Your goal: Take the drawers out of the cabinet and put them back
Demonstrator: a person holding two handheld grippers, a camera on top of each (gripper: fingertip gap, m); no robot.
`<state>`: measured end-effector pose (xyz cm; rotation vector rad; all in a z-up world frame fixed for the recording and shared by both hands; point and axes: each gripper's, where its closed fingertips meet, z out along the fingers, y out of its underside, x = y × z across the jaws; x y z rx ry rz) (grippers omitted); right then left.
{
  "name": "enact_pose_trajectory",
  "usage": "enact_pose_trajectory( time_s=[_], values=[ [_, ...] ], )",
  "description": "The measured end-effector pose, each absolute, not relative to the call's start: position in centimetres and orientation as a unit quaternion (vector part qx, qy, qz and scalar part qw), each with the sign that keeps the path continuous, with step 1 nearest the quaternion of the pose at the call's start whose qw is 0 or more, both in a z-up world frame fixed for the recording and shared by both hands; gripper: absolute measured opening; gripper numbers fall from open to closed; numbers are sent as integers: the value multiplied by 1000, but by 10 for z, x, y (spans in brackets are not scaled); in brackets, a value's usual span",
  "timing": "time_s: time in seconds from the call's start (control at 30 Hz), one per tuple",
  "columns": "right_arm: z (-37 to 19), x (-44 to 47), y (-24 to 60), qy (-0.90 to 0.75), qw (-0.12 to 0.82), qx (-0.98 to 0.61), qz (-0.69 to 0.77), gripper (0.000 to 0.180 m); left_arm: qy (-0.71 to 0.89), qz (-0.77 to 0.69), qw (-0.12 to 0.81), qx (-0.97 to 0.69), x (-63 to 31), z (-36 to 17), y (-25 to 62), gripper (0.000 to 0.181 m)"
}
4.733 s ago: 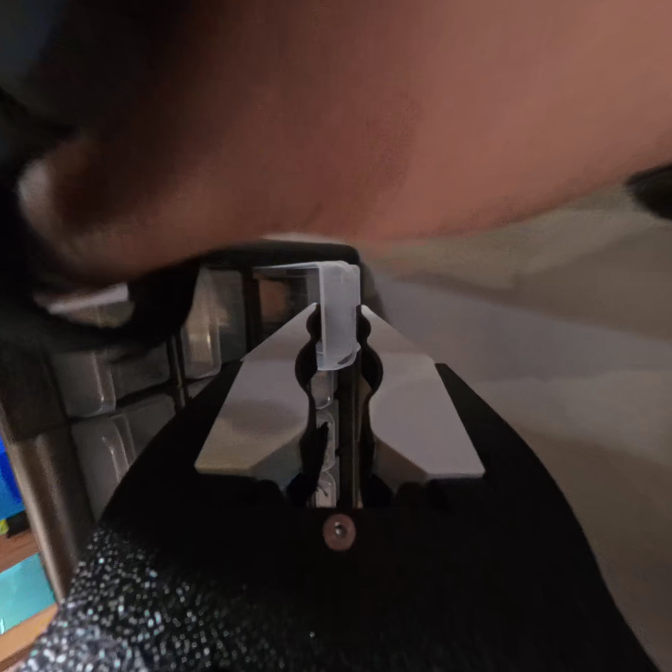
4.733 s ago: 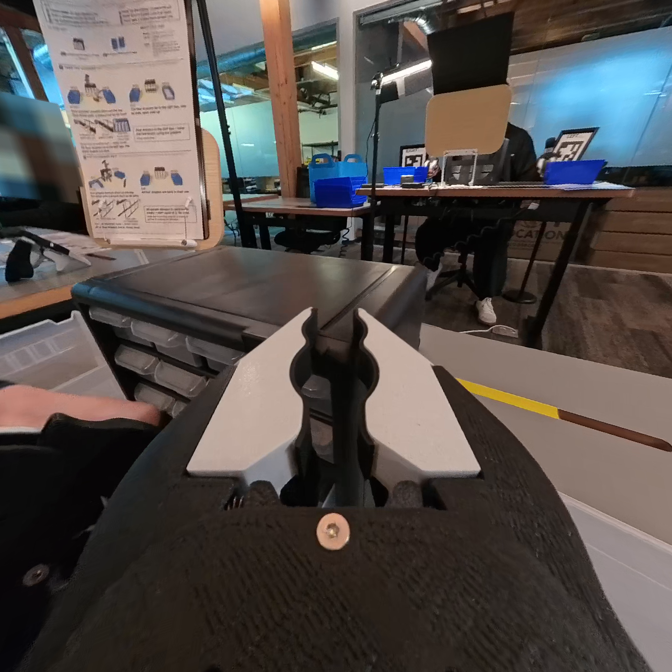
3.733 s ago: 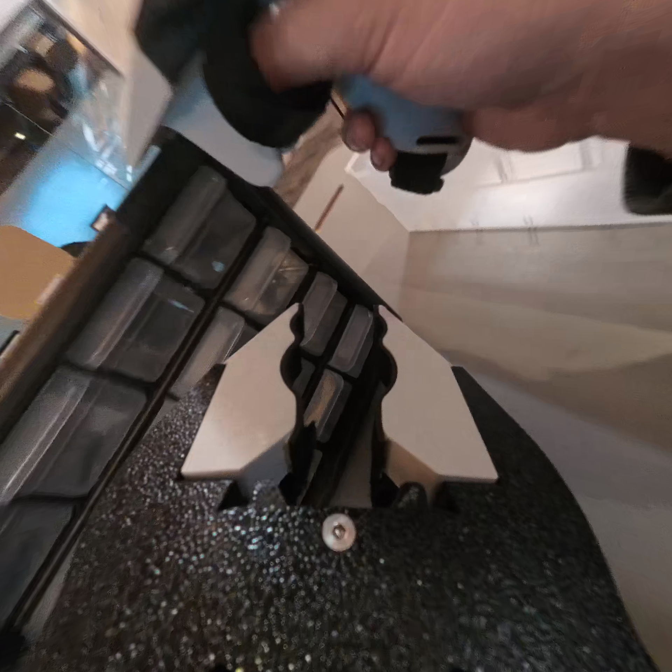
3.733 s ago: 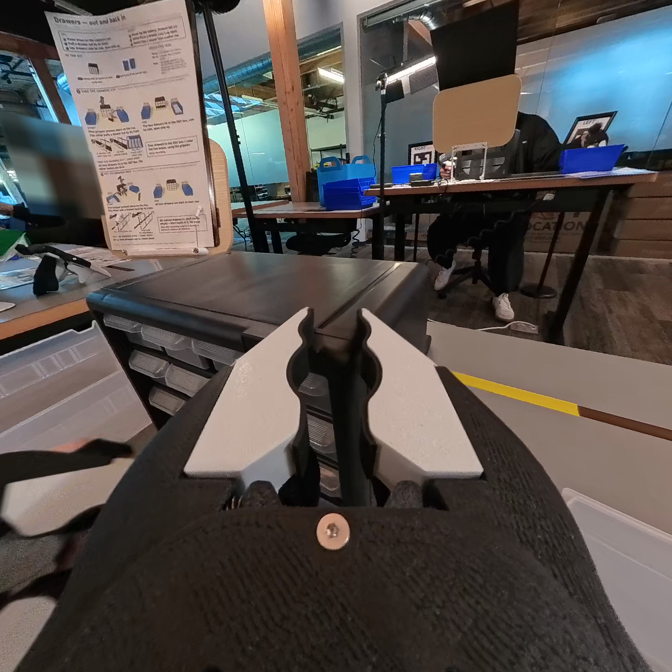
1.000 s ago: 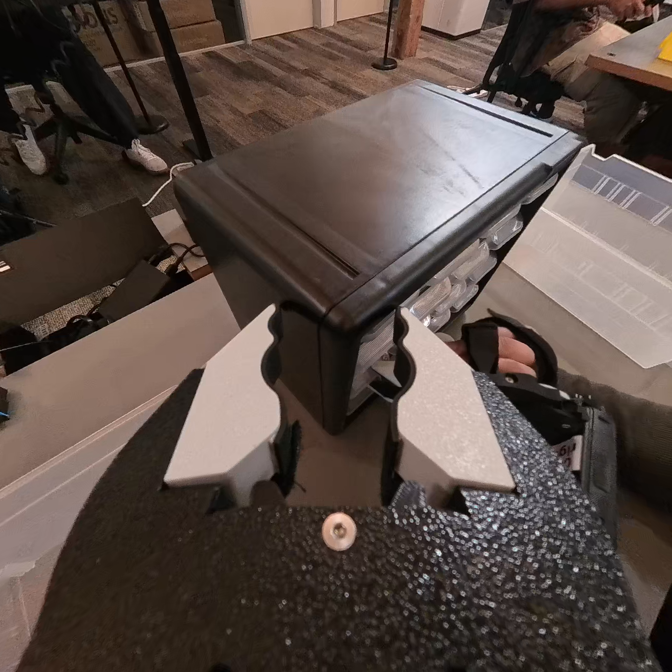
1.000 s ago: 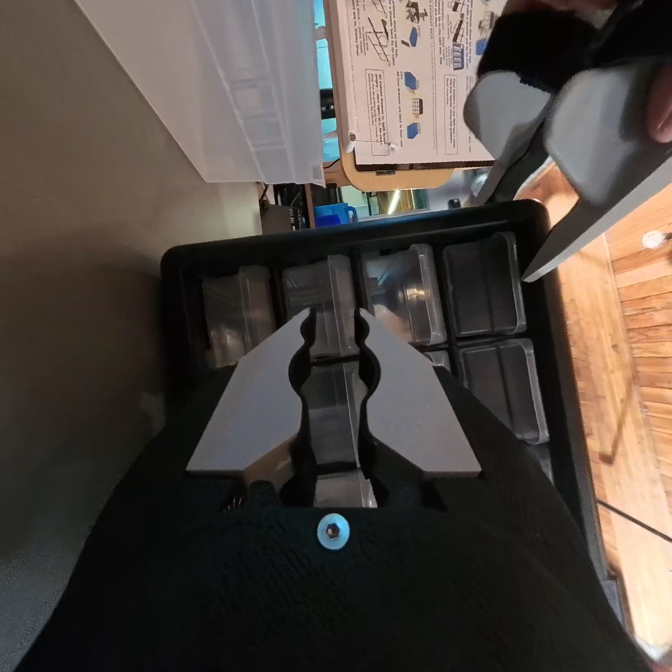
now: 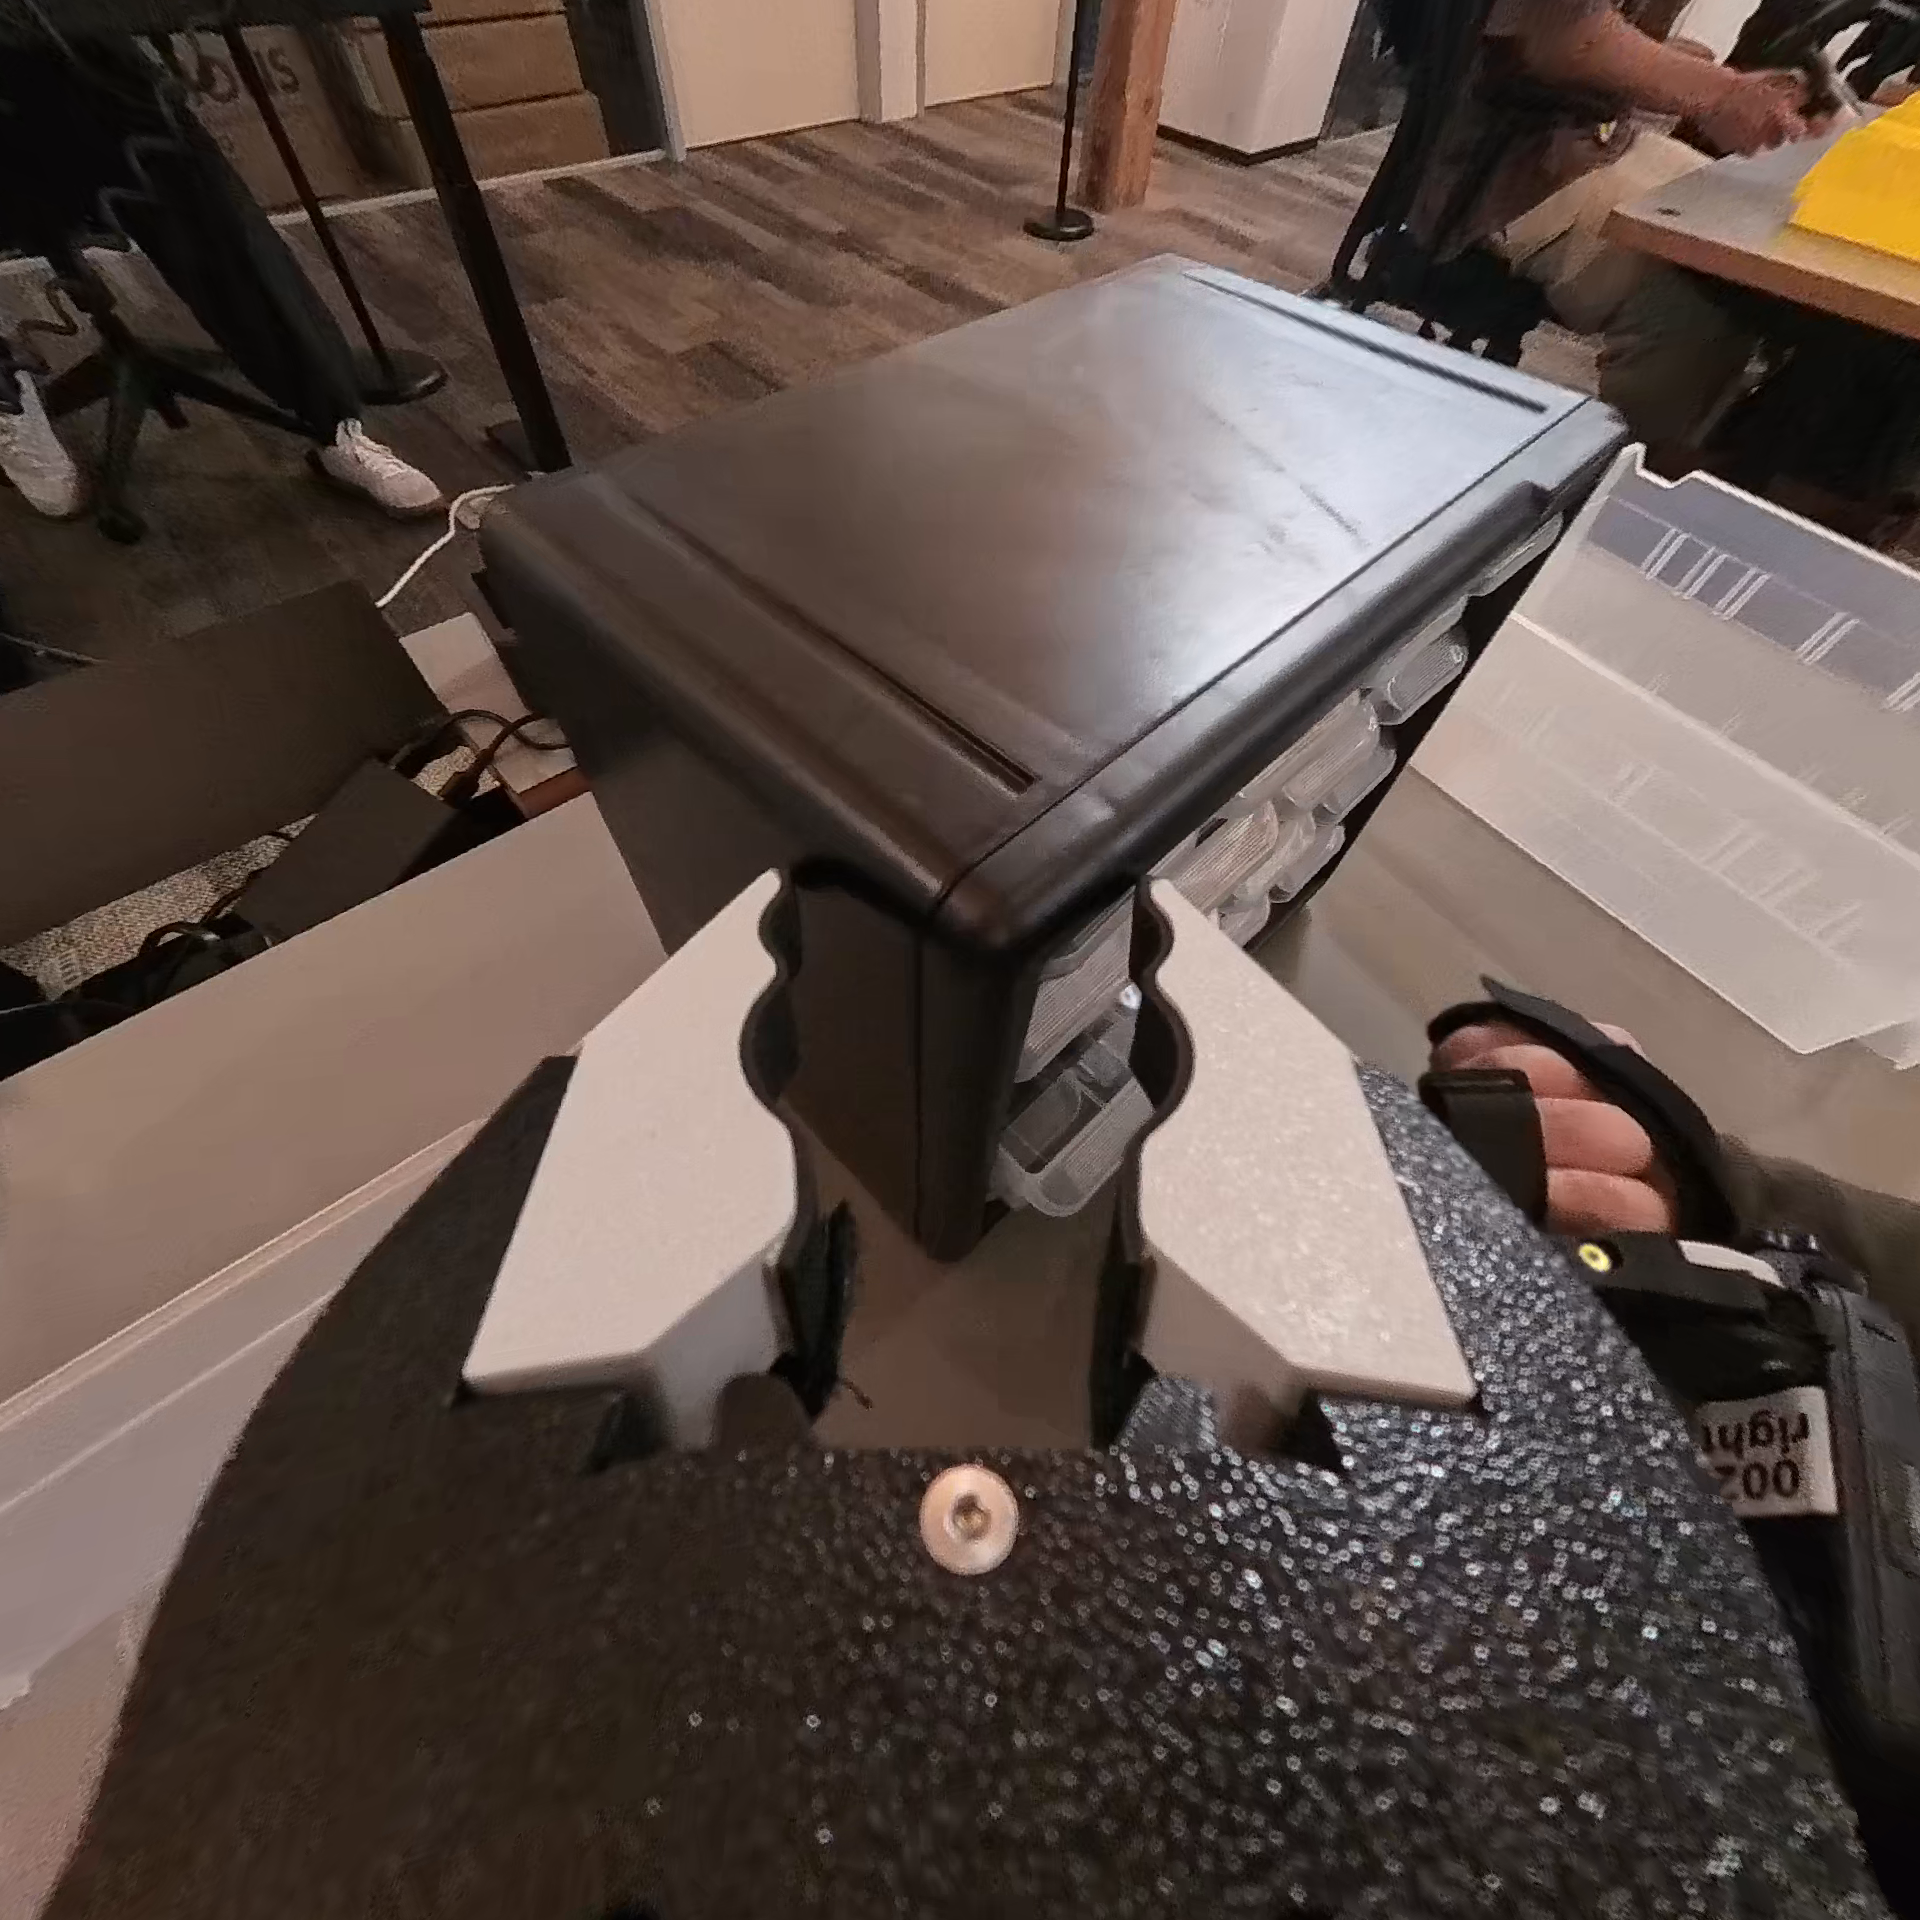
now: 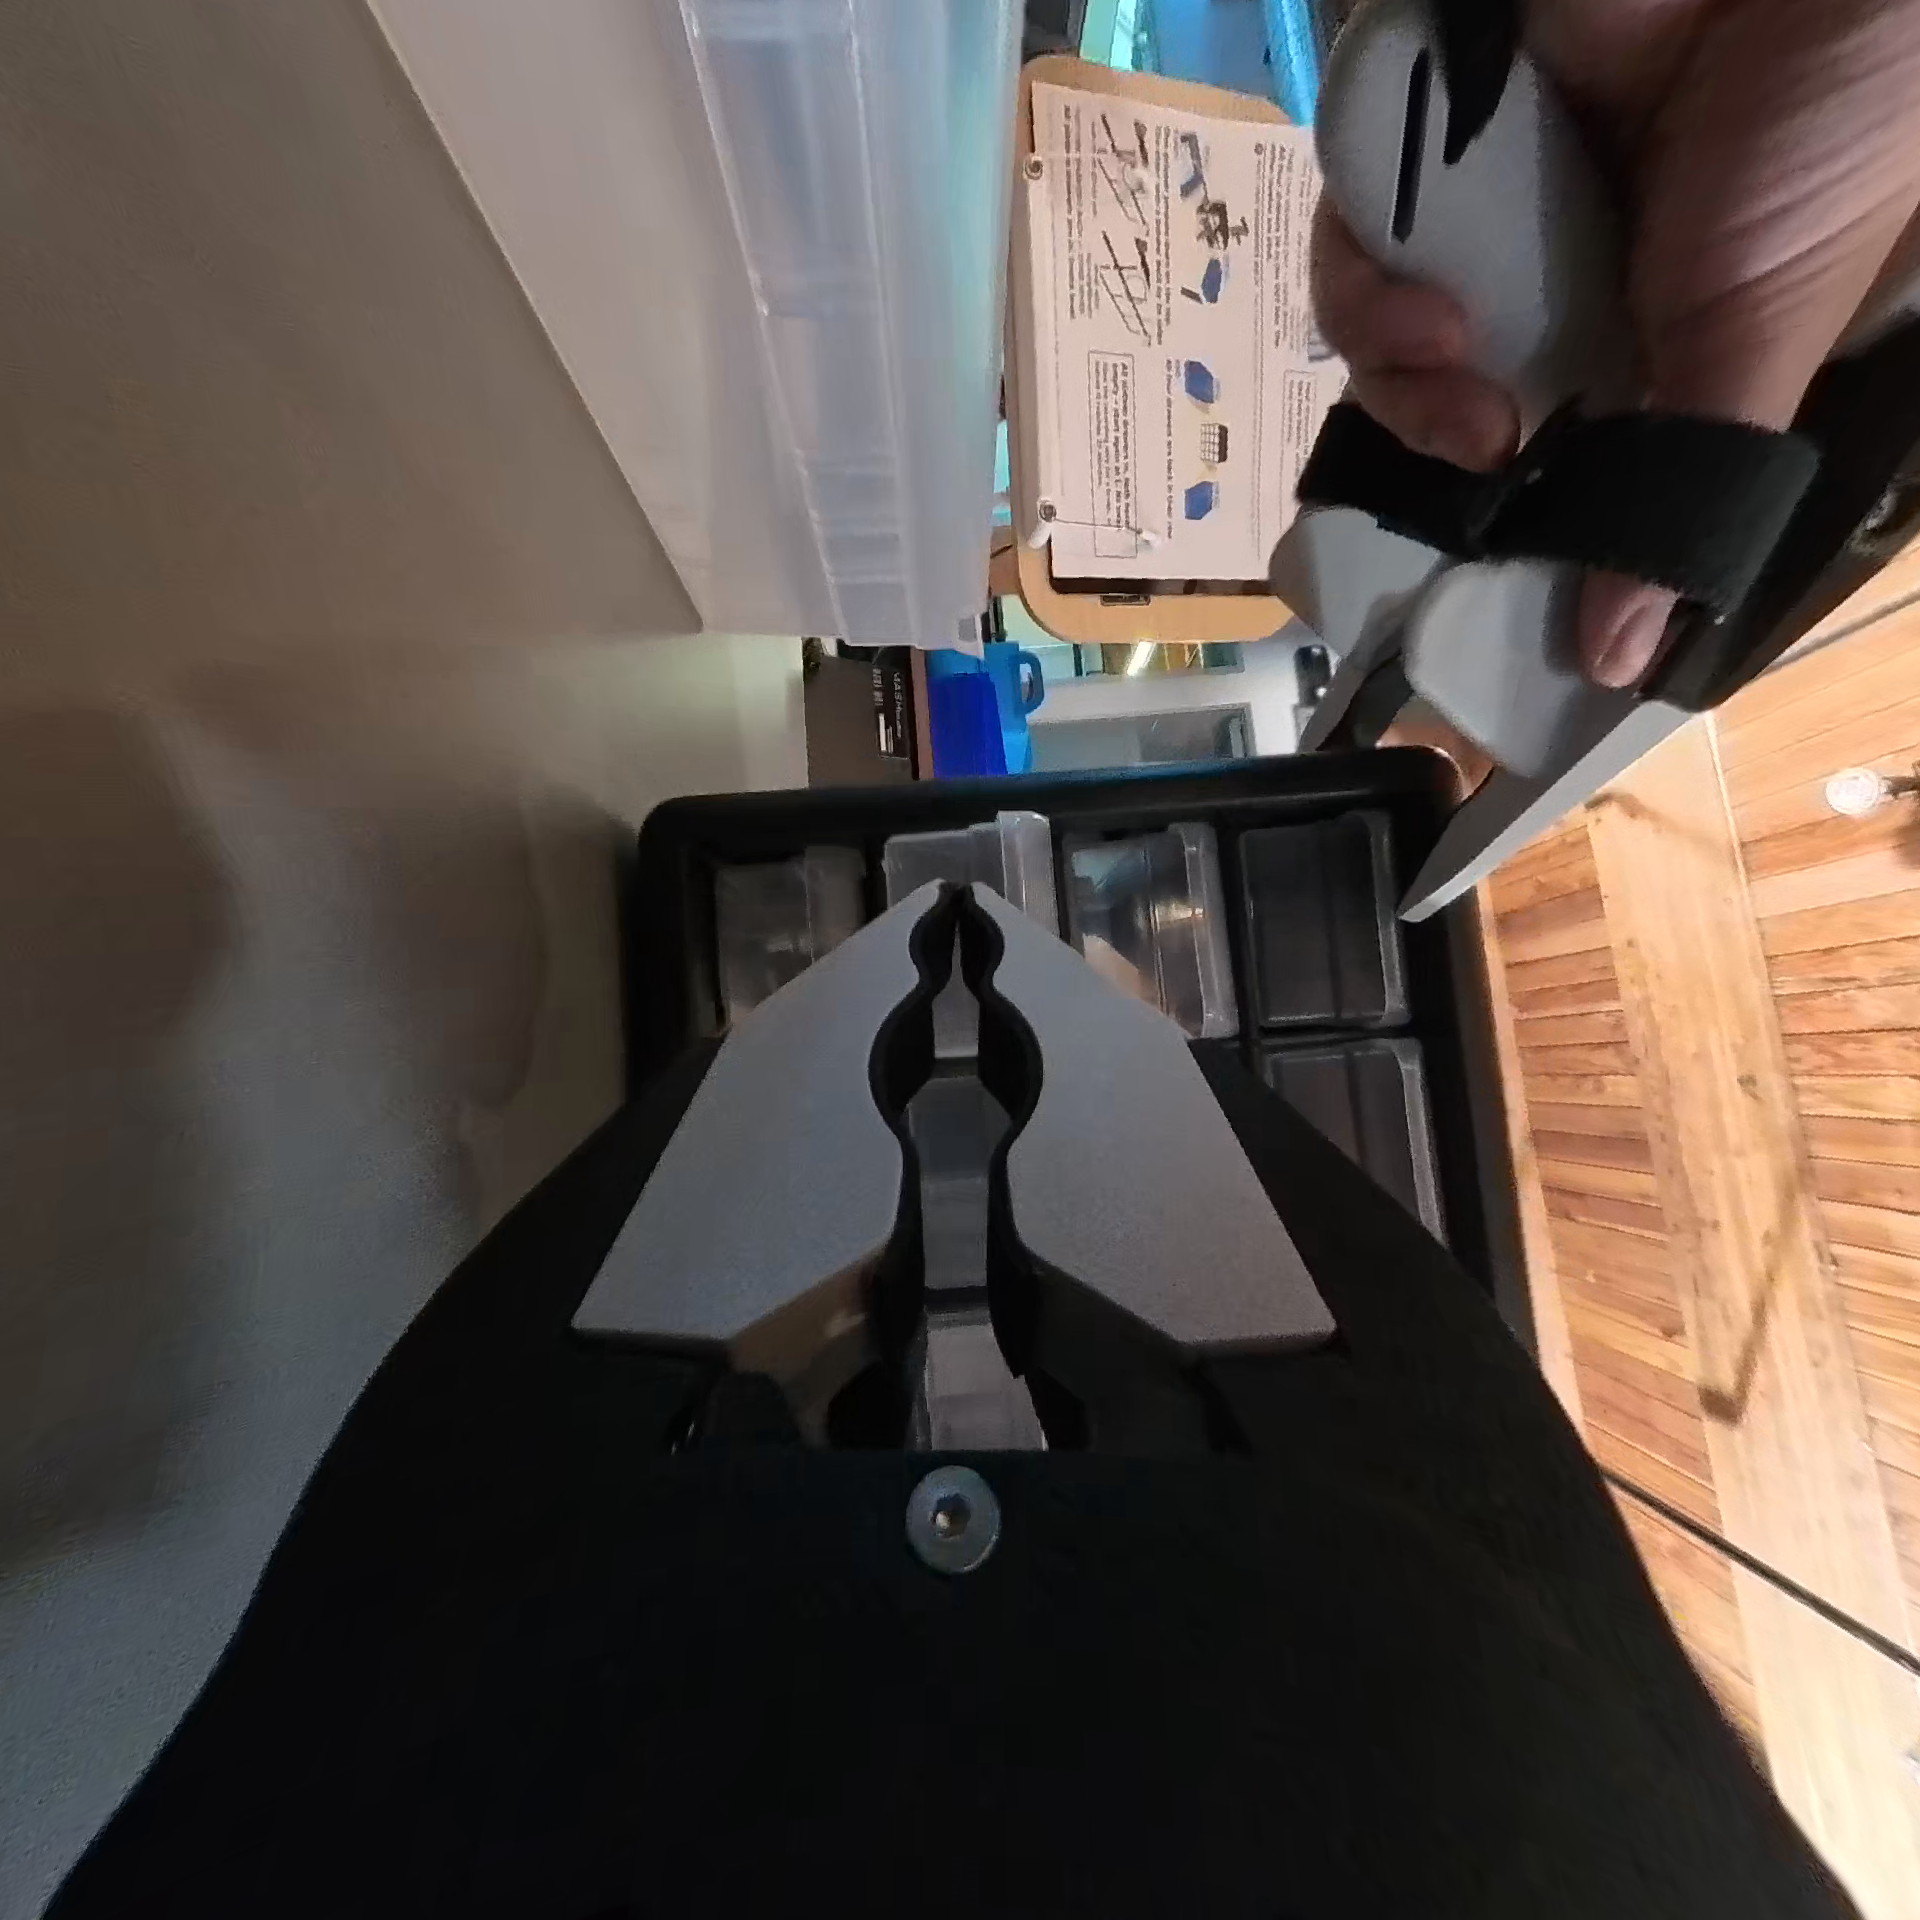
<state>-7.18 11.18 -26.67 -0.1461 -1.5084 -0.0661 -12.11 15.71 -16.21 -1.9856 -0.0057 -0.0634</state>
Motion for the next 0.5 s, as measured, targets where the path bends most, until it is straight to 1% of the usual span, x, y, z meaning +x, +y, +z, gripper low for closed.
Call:
enact_pose_trajectory(
  time_s=[0.03, 0.07, 0.17, 0.27, 0.37, 0.47, 0.5],
  values=[
    [-266, -71, 110, -682, 727, -68, -30, 0, -2, -27, 546, -837, -121, -162, 157, 62],
    [-264, -71, 109, -676, 733, -70, -32, 4, -1, -27, 546, -837, -121, -162, 157, 62],
    [-258, -73, 118, -660, 744, -94, -44, 36, -2, -25, 545, -838, -121, -162, 157, 62],
    [-254, -82, 132, -649, 749, -123, -50, 52, -2, -27, 546, -837, -121, -162, 157, 62],
    [-256, -94, 143, -650, 744, -141, -64, 53, -3, -28, 546, -837, -121, -162, 157, 62],
    [-259, -98, 151, -656, 734, -155, -80, 42, -4, -28, 545, -838, -121, -162, 157, 62],
    [-260, -97, 150, -659, 731, -156, -80, 41, -4, -28, 545, -838, -121, -162, 157, 62]
  ],
)
